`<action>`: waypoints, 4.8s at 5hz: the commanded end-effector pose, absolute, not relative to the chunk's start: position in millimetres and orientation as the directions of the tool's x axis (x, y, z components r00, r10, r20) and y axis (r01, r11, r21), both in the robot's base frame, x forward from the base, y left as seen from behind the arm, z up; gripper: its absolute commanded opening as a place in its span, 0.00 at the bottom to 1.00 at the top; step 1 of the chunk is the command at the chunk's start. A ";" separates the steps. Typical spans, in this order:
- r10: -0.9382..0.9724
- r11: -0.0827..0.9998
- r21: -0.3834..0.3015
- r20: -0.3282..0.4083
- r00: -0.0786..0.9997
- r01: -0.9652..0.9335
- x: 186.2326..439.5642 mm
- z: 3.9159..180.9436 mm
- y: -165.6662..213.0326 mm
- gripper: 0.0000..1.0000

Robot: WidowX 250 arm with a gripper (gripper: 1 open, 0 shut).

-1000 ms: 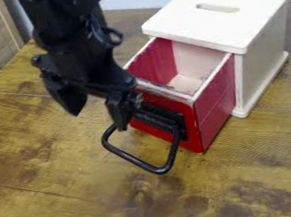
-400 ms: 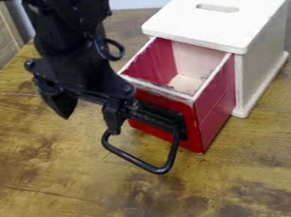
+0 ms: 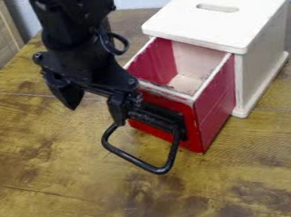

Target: Open the drawer

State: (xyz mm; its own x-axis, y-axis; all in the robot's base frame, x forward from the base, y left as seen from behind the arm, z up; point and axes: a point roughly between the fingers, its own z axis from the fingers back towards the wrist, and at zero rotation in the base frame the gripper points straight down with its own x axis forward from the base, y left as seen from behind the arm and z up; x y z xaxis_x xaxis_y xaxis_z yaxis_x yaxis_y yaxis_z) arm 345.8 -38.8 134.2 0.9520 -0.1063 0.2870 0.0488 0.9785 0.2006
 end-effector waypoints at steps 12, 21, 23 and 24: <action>-0.085 0.982 0.189 0.360 0.929 0.017 341.0 154.4 -55.7 1.00; -0.161 0.968 0.234 0.310 0.937 0.089 334.0 154.3 -59.3 1.00; -0.146 0.969 0.240 0.338 0.930 0.065 330.5 154.4 -58.4 1.00; -0.052 0.969 0.245 0.351 0.935 -0.038 334.8 147.0 -50.4 1.00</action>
State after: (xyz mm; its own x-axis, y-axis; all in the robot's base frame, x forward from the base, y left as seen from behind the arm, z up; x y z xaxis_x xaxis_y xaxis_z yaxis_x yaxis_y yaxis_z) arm 333.6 -47.7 133.0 0.9518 -0.0354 0.3045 -0.0422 0.9688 0.2442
